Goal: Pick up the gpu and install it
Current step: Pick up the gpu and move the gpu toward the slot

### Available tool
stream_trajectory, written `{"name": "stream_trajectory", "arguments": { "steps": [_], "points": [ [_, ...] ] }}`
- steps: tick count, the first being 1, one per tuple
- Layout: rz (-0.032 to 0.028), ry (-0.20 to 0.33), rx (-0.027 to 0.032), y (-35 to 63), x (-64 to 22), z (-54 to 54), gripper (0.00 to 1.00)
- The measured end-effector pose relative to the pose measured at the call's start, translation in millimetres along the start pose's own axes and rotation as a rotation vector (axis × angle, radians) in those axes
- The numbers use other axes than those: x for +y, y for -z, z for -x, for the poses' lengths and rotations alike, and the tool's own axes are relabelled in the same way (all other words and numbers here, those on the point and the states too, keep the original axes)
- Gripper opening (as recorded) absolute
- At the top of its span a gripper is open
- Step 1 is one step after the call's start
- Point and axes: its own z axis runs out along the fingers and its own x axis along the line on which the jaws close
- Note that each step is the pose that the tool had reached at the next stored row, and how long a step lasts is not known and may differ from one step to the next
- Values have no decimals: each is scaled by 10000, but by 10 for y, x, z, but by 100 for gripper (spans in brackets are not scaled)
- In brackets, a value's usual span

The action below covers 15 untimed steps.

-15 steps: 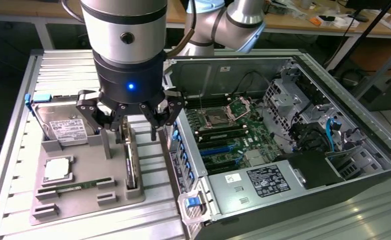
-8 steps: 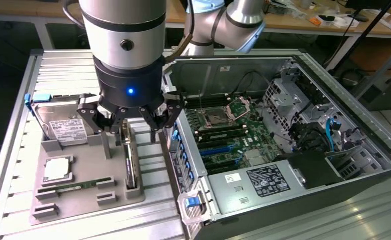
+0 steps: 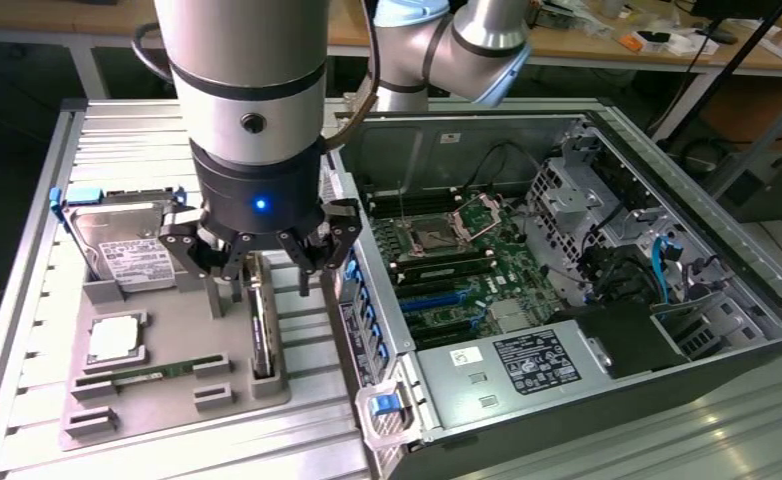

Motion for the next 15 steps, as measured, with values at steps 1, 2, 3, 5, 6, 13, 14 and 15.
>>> {"name": "stream_trajectory", "arguments": {
  "steps": [1,2,3,5,6,13,14,15],
  "points": [
    [0,1,0,-26,-1,-1,60],
    [0,0,0,-48,-2,-3,60],
    [-2,0,1,-60,-2,-4,60],
    [-1,0,0,-62,-2,-4,60],
    [2,0,-2,-69,-2,-4,60],
    [-1,0,1,-124,-5,-6,60],
    [-2,0,1,-124,-5,-6,60],
    [-2,0,1,-125,-5,-6,60]
  ]
}}
